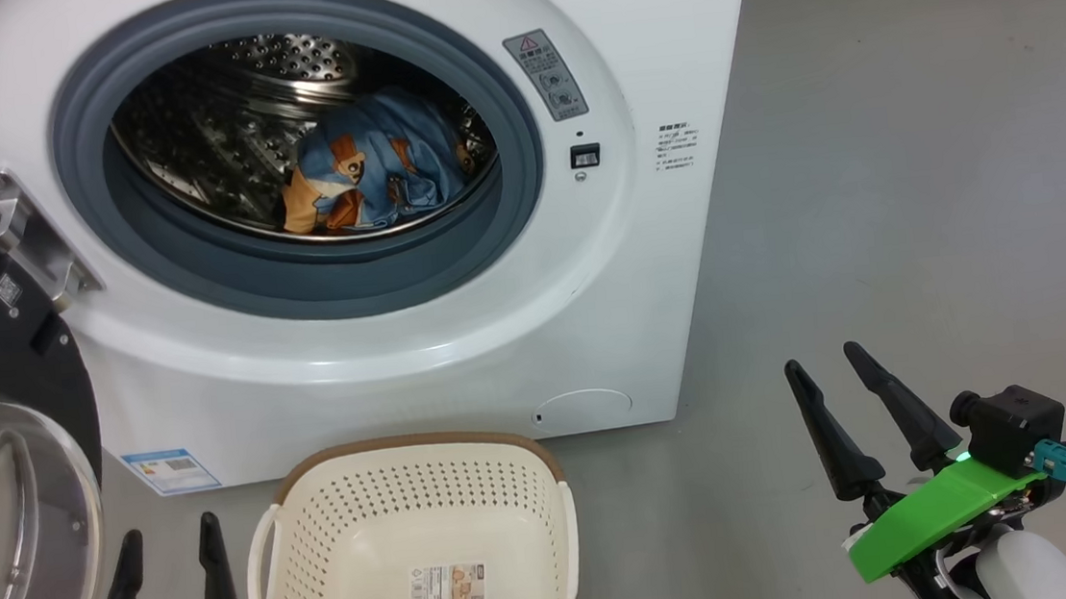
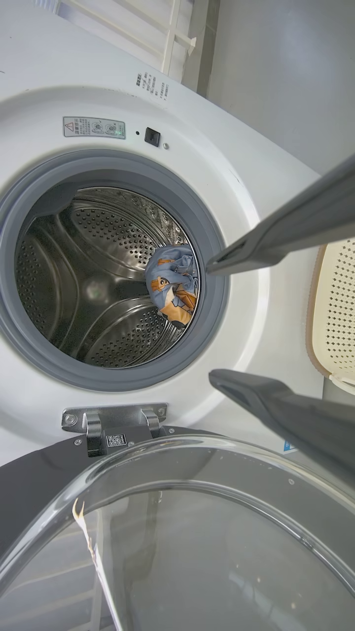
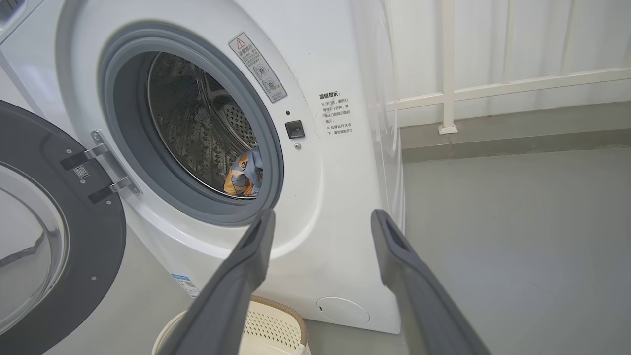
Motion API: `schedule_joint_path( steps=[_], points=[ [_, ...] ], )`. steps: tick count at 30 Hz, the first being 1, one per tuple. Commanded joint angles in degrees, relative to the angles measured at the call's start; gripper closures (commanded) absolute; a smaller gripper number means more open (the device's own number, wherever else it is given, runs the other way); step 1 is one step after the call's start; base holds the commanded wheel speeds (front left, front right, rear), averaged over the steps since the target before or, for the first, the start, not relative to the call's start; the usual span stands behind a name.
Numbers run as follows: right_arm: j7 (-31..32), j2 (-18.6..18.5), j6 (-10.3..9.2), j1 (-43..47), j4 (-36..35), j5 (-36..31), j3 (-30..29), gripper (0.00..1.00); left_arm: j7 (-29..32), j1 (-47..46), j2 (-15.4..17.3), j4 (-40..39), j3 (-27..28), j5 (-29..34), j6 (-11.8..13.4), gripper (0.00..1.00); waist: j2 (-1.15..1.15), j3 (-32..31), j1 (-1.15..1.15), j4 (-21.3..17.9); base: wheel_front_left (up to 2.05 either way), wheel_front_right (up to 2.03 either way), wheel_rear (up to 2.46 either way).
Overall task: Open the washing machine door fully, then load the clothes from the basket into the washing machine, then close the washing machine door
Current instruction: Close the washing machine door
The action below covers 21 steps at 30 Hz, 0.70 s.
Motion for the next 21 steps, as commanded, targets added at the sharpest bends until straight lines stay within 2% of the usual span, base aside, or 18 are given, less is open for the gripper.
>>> schedule_joint_path(
  steps=[1, 21],
  points=[
    [-0.7, -0.4, 0.09, -0.3, -1.2, -0.3, 1.0, 0.00, -0.5, -1.7, 0.5, -1.4, 2.1, 0.6, -0.4, 0.00, 0.00, 0.0, 0.00, 0.0, -0.56, 0.56, 0.00],
    [-0.7, -0.3, 0.09, -0.5, -1.1, -0.1, 1.2, 0.00, -0.5, -1.9, 0.5, -1.8, 2.0, 0.4, -0.1, 0.00, 0.00, 0.1, 0.00, 0.1, -1.31, 1.31, 0.00]
  ],
)
